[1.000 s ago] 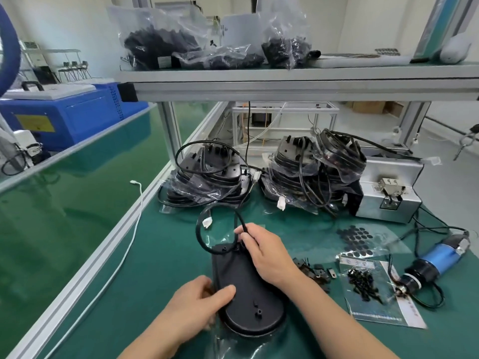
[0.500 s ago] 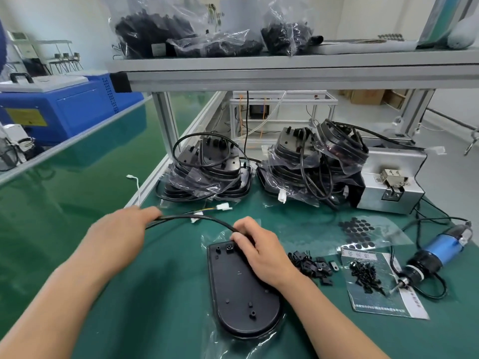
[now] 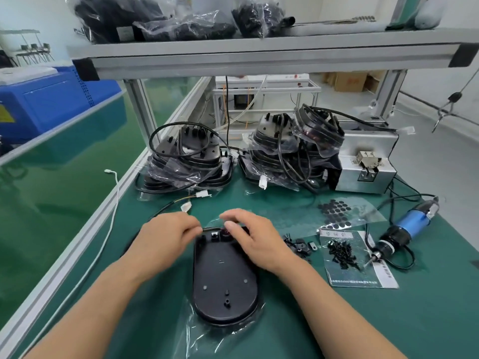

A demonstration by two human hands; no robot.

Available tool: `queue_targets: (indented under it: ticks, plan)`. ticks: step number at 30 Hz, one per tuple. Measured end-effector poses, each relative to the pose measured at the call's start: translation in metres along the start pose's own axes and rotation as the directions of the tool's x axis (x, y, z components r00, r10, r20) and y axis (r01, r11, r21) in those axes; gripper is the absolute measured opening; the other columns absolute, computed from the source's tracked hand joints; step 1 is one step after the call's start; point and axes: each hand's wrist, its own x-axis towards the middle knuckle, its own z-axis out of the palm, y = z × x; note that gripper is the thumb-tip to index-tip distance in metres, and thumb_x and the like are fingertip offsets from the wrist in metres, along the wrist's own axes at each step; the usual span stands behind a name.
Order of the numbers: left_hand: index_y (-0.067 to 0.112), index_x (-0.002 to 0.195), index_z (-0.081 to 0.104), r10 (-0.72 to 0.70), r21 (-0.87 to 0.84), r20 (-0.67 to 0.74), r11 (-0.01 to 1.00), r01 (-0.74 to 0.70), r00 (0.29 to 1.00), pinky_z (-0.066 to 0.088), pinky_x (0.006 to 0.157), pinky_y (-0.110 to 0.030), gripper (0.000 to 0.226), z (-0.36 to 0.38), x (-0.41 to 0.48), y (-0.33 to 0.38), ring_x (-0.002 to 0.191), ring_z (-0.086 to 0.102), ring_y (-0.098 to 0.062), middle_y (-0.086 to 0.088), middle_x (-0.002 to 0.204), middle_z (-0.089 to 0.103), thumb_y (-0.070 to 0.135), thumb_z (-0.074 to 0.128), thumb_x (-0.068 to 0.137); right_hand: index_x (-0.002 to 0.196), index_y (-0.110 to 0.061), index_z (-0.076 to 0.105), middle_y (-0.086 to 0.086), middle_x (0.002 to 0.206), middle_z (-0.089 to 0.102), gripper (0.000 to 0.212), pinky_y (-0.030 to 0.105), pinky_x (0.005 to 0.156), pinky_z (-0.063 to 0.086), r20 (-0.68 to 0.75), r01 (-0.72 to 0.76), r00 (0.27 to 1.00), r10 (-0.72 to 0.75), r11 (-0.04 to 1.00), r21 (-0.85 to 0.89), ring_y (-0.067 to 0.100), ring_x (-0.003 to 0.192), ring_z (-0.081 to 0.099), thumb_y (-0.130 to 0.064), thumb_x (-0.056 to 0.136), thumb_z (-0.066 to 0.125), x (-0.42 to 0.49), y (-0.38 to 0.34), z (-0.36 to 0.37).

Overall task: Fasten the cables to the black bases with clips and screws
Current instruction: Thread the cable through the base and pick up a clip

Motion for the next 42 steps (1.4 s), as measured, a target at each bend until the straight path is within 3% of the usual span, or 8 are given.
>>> queue_targets:
  ticks: [5,10,17,22,29,33,39,42]
  plan:
    - [0.023,0.09,0.063,0.023,-0.152,-0.002,0.988,-0.023,1.0,0.041,0.071,-0.031,0.011,0.016,-0.002,0.004,0.075,0.055,-0.015,0.016,0.073,0.056,0.013,0.058,0.093,0.109,-0.019,0.072,-0.005,0.107,0.068,0.019,0.006,0.084,0.04,-0.027,-0.233,0.972,0.232,0.95,-0.207,0.009,0.096,0.059,-0.011,0.093,0.065,-0.005,0.033,-0.081]
    - [0.021,0.096,0.071,-0.047,-0.297,-0.083,0.955,0.02,0.995,0.044,0.079,-0.027,0.015,0.017,0.002,0.013,0.084,0.059,-0.008,0.018,0.085,0.065,0.01,0.061,0.091,0.102,-0.028,0.072,-0.013,0.101,0.065,0.017,0.021,0.086,0.048,0.242,-0.276,0.881,0.407,0.856,-0.438,0.003,0.09,0.06,-0.021,0.087,0.075,-0.015,0.053,-0.102]
    - [0.02,0.081,0.068,-0.157,-0.359,-0.019,0.923,0.139,0.987,0.033,0.061,-0.007,0.012,0.014,0.011,0.021,0.068,0.053,0.007,0.015,0.067,0.061,0.016,0.062,0.091,0.103,-0.031,0.075,-0.008,0.101,0.059,0.021,0.016,0.078,0.045,0.276,-0.24,0.898,0.341,0.908,-0.343,0.001,0.084,0.055,-0.029,0.083,0.081,-0.013,0.056,-0.091]
    - [0.024,0.08,0.069,-0.18,-0.394,0.032,0.901,0.178,0.983,0.035,0.06,-0.015,0.013,0.011,0.013,0.022,0.061,0.052,0.001,0.014,0.064,0.063,0.019,0.063,0.091,0.083,-0.024,0.069,-0.009,0.092,0.063,0.01,0.026,0.08,0.051,0.263,-0.238,0.901,0.346,0.899,-0.368,0.006,0.084,0.06,-0.02,0.086,0.077,-0.008,0.054,-0.087]
    - [0.02,0.089,0.075,-0.164,-0.467,0.062,0.867,0.174,0.984,0.037,0.064,-0.025,0.01,0.008,0.015,0.024,0.057,0.048,0.0,0.008,0.067,0.063,0.015,0.066,0.089,0.108,-0.022,0.066,-0.008,0.103,0.066,0.02,0.025,0.086,0.049,0.329,-0.179,0.891,0.314,0.907,-0.381,0.009,0.093,0.061,-0.024,0.09,0.073,-0.009,0.054,-0.087]
    - [0.017,0.089,0.073,-0.178,-0.467,0.08,0.862,0.195,0.981,0.046,0.071,-0.032,0.009,0.009,0.016,0.025,0.064,0.051,-0.012,-0.002,0.074,0.066,0.014,0.065,0.09,0.1,-0.02,0.071,-0.006,0.098,0.07,0.01,0.029,0.087,0.052,0.309,-0.164,0.897,0.316,0.888,-0.43,0.01,0.092,0.065,-0.018,0.09,0.073,-0.008,0.057,-0.082]
    - [0.023,0.083,0.068,-0.173,-0.464,0.099,0.863,0.2,0.98,0.045,0.064,-0.026,0.013,0.007,0.015,0.026,0.057,0.054,-0.014,-0.004,0.073,0.067,0.014,0.064,0.09,0.1,-0.025,0.067,-0.008,0.098,0.069,0.018,0.022,0.084,0.049,0.319,-0.154,0.9,0.298,0.9,-0.408,0.008,0.09,0.063,-0.009,0.09,0.068,-0.009,0.06,-0.083]
    - [0.025,0.081,0.067,-0.173,-0.462,0.108,0.863,0.203,0.979,0.044,0.061,-0.023,0.014,0.007,0.015,0.026,0.055,0.056,-0.013,0.0,0.072,0.066,0.014,0.063,0.09,0.11,-0.029,0.065,-0.011,0.103,0.065,0.022,0.026,0.087,0.049,0.337,-0.141,0.901,0.274,0.919,-0.369,0.005,0.091,0.061,-0.024,0.089,0.071,-0.008,0.055,-0.081]
